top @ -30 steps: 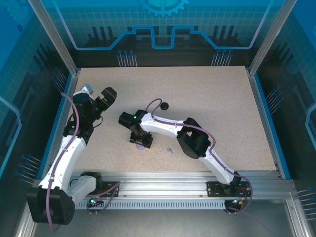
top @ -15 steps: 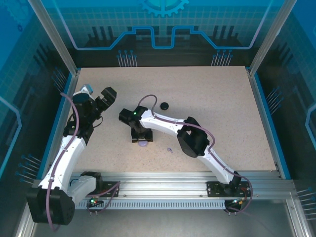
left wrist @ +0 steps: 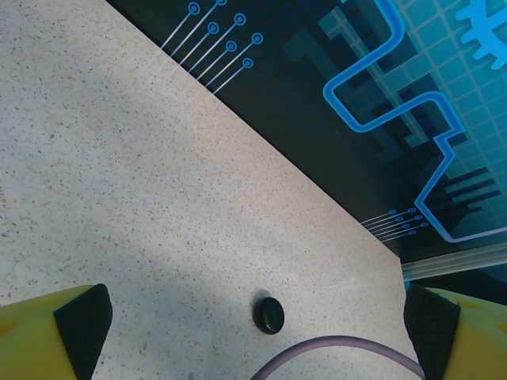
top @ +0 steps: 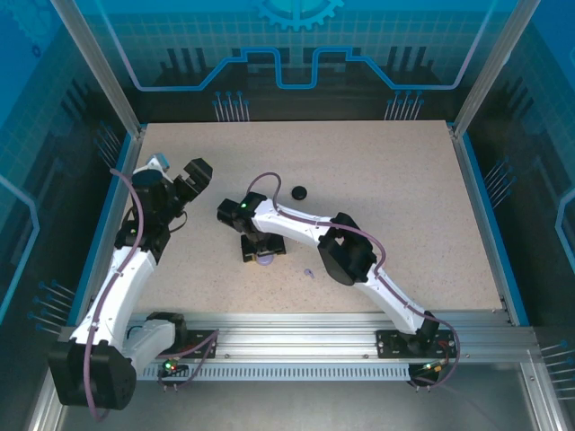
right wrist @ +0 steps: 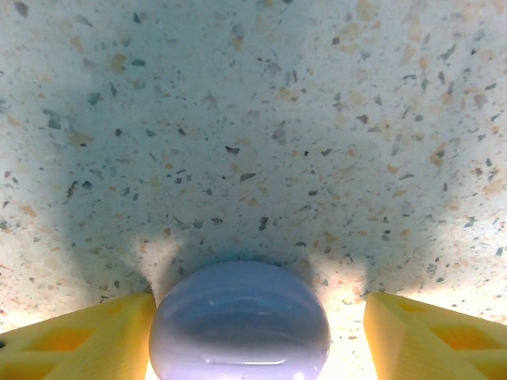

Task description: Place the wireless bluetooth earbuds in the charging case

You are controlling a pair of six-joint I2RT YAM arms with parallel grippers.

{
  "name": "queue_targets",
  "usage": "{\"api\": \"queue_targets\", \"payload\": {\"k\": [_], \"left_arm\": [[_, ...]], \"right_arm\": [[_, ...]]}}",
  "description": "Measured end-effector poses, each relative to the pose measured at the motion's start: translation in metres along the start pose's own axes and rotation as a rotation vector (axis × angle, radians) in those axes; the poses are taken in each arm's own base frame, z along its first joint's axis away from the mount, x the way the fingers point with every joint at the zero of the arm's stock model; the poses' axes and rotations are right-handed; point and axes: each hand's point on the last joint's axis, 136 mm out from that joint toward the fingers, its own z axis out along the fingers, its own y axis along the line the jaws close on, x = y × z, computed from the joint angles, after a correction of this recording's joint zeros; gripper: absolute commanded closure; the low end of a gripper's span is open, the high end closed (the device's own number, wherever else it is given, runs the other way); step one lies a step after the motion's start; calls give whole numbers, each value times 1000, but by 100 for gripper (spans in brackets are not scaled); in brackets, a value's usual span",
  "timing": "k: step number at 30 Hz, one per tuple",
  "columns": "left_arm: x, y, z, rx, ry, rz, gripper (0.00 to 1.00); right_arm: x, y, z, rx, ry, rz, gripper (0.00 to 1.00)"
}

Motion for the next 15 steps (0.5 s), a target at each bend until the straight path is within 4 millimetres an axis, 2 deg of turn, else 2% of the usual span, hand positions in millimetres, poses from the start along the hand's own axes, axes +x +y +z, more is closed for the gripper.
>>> {"api": "queue_targets", "payload": {"k": [15], "left_arm": [[0,-2,-1,8,3,1,1]], "right_arm": [[-10,1,-3,-43,6,91,30]]}}
